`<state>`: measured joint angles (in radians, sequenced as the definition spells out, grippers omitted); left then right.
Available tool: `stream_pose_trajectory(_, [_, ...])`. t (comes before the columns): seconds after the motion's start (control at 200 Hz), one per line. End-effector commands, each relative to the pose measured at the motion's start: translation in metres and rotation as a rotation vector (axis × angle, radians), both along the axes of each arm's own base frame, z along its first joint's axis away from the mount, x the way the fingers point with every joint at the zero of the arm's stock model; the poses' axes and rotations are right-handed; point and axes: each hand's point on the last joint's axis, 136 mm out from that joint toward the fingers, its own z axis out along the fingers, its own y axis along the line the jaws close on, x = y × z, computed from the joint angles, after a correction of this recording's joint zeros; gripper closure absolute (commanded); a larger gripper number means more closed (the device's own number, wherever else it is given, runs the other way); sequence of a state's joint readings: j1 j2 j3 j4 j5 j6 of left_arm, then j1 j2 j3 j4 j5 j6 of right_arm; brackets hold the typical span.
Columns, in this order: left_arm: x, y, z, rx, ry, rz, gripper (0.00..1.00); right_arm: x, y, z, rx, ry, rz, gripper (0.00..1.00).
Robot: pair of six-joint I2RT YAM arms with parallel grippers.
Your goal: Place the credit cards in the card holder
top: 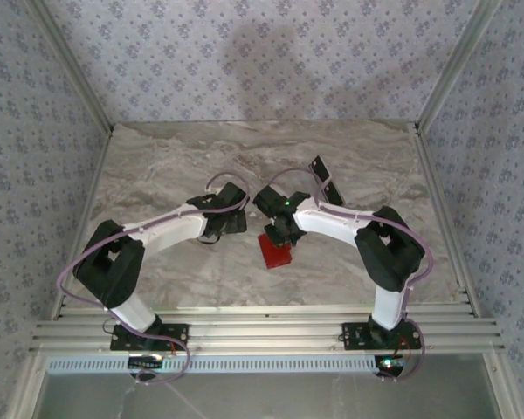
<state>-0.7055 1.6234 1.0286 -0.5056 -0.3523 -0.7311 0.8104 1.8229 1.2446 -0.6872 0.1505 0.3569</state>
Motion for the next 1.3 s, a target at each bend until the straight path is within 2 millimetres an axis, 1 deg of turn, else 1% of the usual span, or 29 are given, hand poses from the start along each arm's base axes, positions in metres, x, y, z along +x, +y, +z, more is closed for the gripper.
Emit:
stream_pose_trajectory(0.0, [-0.003, 0.007, 0.003, 0.008, 0.002, 0.01, 0.0, -0.001, -0.003, 0.005, -0.04, -0.01, 0.01, 0.74])
stream_pose_trajectory(0.07, [-0.003, 0.006, 0.004, 0.005, 0.0, 0.01, 0.0, -0.002, -0.003, 0.006, -0.041, -0.011, 0.013, 0.77])
stream_pose_trajectory(0.36, [-0.004, 0.006, 0.005, 0.003, 0.002, 0.003, 0.0, -0.005, -0.005, 0.009, -0.036, -0.013, 0.015, 1.0])
stream_pose_trajectory(0.505, [-0.007, 0.006, 0.004, -0.006, 0.008, -0.002, 0.0, -0.005, -0.004, 0.015, -0.022, -0.019, 0.017, 1.0])
stream_pose_trajectory(0.515, [-0.008, 0.006, 0.004, -0.007, 0.009, -0.002, 0.0, -0.005, -0.004, 0.015, -0.021, -0.02, 0.016, 0.99])
stream_pose_trajectory(0.54, [-0.008, 0.006, 0.005, -0.01, 0.007, -0.002, 0.0, -0.005, -0.004, 0.017, -0.019, -0.023, 0.015, 0.91])
stream_pose_trajectory(0.545, [-0.008, 0.006, 0.004, -0.01, 0.008, -0.002, 0.0, -0.005, -0.004, 0.017, -0.019, -0.023, 0.015, 0.91])
stream_pose_trajectory(0.57, [-0.01, 0.007, 0.004, -0.009, 0.011, -0.002, 0.0, -0.004, -0.004, 0.019, -0.015, -0.028, 0.014, 0.84])
stream_pose_trajectory(0.705, [-0.013, 0.007, 0.004, -0.018, 0.011, -0.002, 0.0, -0.005, -0.003, 0.024, -0.002, -0.034, 0.018, 0.81])
stream_pose_trajectory(0.844, [-0.017, 0.007, 0.005, -0.022, 0.011, -0.005, 0.0, -0.006, -0.003, 0.022, -0.012, -0.029, 0.022, 0.71])
stream_pose_trajectory(0.999, [-0.019, 0.008, 0.006, -0.022, 0.01, -0.006, 0.0, -0.008, -0.002, 0.016, -0.024, -0.019, 0.034, 0.7])
stream_pose_trajectory(1.074, [-0.02, 0.008, 0.007, -0.025, 0.008, -0.005, 0.0, -0.009, 0.002, 0.014, -0.027, -0.017, 0.048, 0.69])
stream_pose_trajectory(1.294, [-0.023, 0.011, 0.01, -0.031, 0.0, -0.002, 0.0, -0.012, 0.007, 0.004, -0.073, -0.012, 0.073, 0.69])
